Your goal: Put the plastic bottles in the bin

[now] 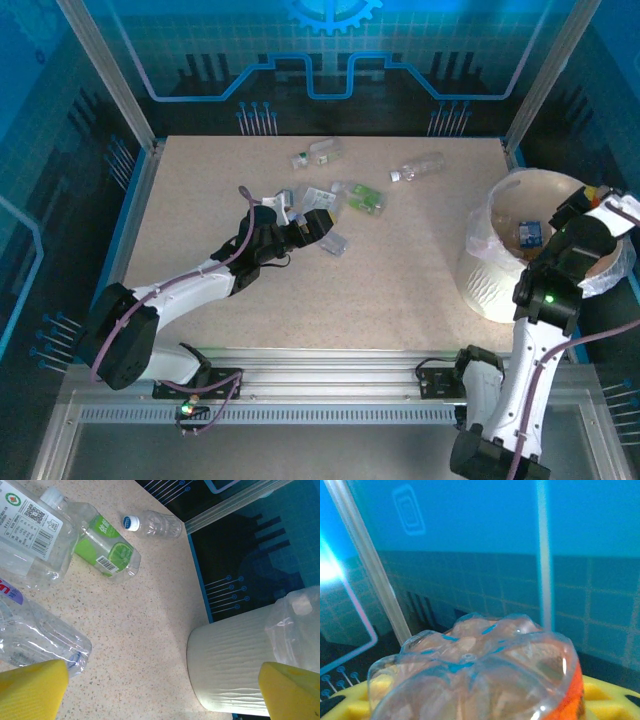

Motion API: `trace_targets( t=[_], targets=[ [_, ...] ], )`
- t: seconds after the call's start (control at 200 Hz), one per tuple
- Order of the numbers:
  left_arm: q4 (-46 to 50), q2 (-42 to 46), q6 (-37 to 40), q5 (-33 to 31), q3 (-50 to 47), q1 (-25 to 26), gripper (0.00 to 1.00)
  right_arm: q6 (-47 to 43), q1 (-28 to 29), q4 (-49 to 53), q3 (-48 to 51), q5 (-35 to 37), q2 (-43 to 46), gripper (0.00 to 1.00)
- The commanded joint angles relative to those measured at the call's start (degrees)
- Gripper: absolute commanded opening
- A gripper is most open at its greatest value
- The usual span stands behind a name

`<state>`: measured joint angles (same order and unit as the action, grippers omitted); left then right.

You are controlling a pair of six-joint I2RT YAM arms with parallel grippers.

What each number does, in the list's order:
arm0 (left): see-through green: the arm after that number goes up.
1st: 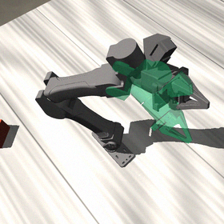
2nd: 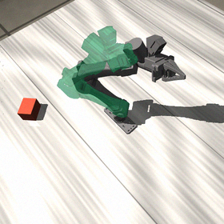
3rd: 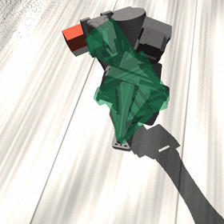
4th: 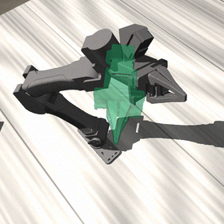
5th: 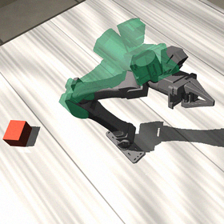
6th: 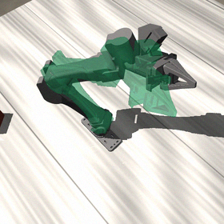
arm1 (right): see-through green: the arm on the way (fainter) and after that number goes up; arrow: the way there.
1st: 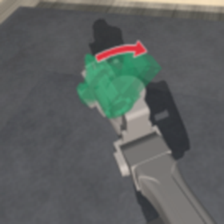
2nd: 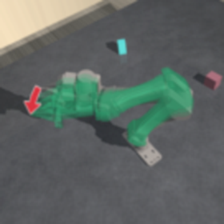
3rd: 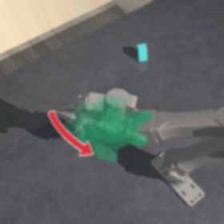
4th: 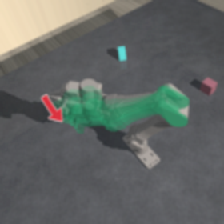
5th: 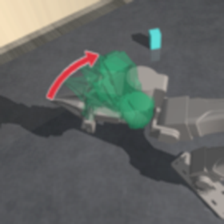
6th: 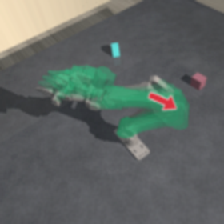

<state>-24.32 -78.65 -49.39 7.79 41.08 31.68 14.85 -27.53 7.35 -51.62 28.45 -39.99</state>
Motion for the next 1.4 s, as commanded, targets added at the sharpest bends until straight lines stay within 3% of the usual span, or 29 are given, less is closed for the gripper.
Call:
trace_targets(
  t=[0.0, 0.145, 0.32, 0.61, 0.71, 0.86, 1.116, 1.396],
  targets=[
    [-2.06, 1.11, 0.24, -0.75, -1.19, 0.49, 0.99, 1.44, -2.52, -5.32, 3.68, -0.78, 0.86, 0.54],
    [-2.91, 0.91, -0.54, -1.19, -1.97, 0.49, 0.99, 2.27, -2.65, -1.35, 5.24, -0.17, 0.79, 0.59],
    [-3.11, 0.52, -0.89, -1.39, -1.73, 0.46, 0.99, 1.59, -2.64, 3.38, 6.04, -1.47, 0.57, 0.76],
    [-2.97, -0.1, -1.19, -0.98, -1.52, 0.46, 0.99, 3.67, -2.59, 11.06, -0.92, -2.6, -1.15, 0.97],
    [-2.64, -0.25, -1.34, -1.36, -1.72, 0.48, 0.99, 4.52, -2.57, 12.68, -2.61, -3.64, -1.06, 0.99],
    [0.61, -0.69, -1.94, -2.52, -0.68, 0.4, 0.99, 3.95, -2.24, 14.95, -5.88, -11.39, -2.21, 1.0],
    [15.58, -1.94, -3.6, -9.29, 4.32, 0.4, 0.99, 5.05, 2.41, 18.46, -9.98, -17.65, -3.53, 1.0],
    [29.67, -6.61, -5.36, -14.71, 11.08, -0.16, 0.99, 8.01, 6.19, 16.22, -9.72, -38.14, -2.42, 1.0]
  ],
)
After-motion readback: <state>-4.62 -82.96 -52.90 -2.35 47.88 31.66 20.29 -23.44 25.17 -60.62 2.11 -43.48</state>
